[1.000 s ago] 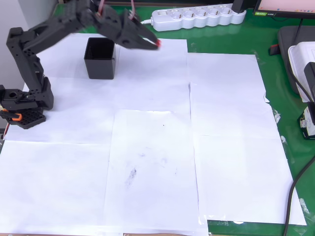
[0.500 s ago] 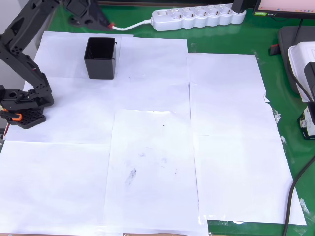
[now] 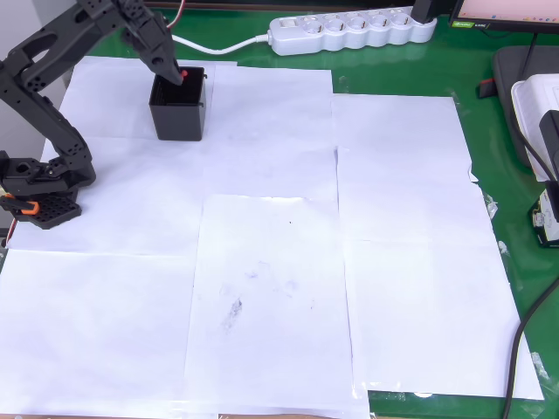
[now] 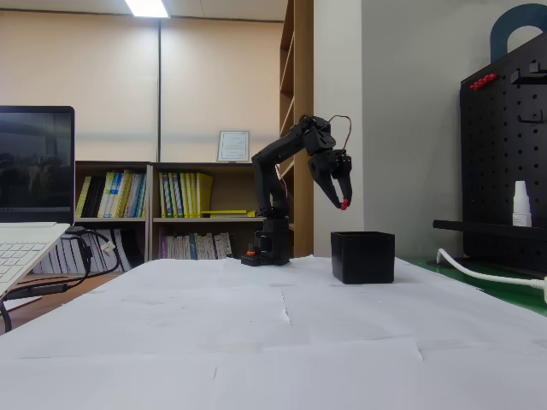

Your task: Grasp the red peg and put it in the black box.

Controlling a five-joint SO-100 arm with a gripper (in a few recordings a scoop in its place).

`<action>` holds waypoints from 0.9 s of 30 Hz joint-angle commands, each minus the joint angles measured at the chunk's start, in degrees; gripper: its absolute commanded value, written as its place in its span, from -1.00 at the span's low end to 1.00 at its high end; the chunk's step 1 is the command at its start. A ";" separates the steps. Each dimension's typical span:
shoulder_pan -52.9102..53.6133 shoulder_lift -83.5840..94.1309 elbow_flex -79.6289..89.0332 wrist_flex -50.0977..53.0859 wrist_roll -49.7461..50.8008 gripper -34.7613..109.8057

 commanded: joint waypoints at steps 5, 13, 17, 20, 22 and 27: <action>-3.52 5.10 2.99 0.62 -0.18 -0.49; -2.11 7.65 4.22 2.37 -0.44 -0.19; -1.58 7.38 4.83 2.64 -1.49 -0.16; -0.88 7.38 7.47 4.48 -1.76 -0.29; 0.00 7.38 9.76 7.03 -2.99 -0.48; 3.78 6.94 20.13 17.14 -5.89 -0.52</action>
